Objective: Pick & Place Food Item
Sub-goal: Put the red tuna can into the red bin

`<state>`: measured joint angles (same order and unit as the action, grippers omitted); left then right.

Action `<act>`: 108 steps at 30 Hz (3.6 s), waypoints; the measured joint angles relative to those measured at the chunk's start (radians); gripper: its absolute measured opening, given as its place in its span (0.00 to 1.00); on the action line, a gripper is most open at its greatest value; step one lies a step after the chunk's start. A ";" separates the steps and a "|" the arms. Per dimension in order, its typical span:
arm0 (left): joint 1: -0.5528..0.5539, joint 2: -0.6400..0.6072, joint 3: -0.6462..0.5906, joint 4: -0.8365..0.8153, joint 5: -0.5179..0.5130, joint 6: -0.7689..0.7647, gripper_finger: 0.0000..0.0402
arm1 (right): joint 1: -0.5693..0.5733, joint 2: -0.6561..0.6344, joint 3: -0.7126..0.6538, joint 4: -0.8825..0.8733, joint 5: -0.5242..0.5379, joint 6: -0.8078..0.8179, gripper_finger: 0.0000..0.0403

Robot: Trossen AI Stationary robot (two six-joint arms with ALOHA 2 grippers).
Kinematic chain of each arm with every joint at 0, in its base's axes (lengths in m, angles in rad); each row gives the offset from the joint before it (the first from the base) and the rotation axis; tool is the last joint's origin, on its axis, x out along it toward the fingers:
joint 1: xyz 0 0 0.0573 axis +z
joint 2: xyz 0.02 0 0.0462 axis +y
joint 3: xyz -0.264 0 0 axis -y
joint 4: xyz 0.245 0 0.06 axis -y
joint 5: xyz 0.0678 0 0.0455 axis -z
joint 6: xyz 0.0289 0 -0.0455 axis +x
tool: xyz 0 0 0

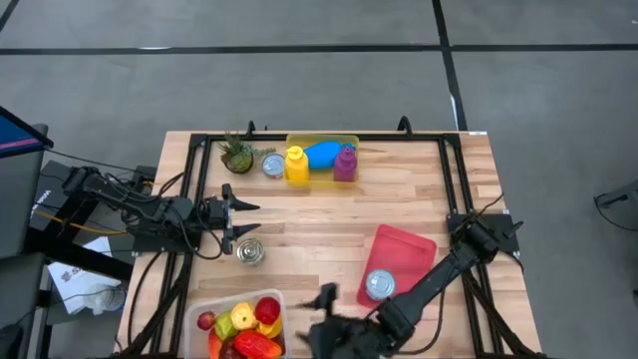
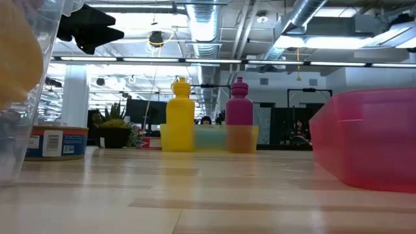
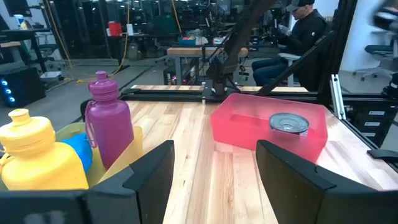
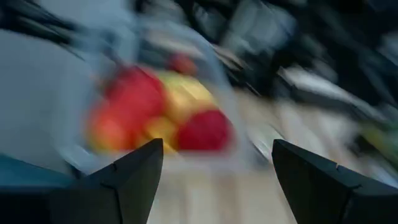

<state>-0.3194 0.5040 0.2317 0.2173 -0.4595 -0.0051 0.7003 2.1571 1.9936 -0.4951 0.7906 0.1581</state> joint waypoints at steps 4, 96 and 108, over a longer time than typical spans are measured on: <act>0.000 0.000 0.000 -0.001 0.021 -0.005 0.54 | -0.051 0.002 -0.058 0.388 -0.236 -0.275 0.72; 1.175 0.842 0.774 -0.825 0.754 -0.228 0.20 | -0.363 -0.991 -1.770 1.386 -0.399 -0.385 0.72; 1.189 0.927 0.984 -0.989 0.808 -0.032 0.26 | -0.363 -0.991 -1.770 1.397 -0.397 -0.367 0.72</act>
<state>0.8692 1.4314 1.2161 -0.7721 0.3485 -0.0374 0.3374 1.1664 0.2234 0.9020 0.3933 -0.2085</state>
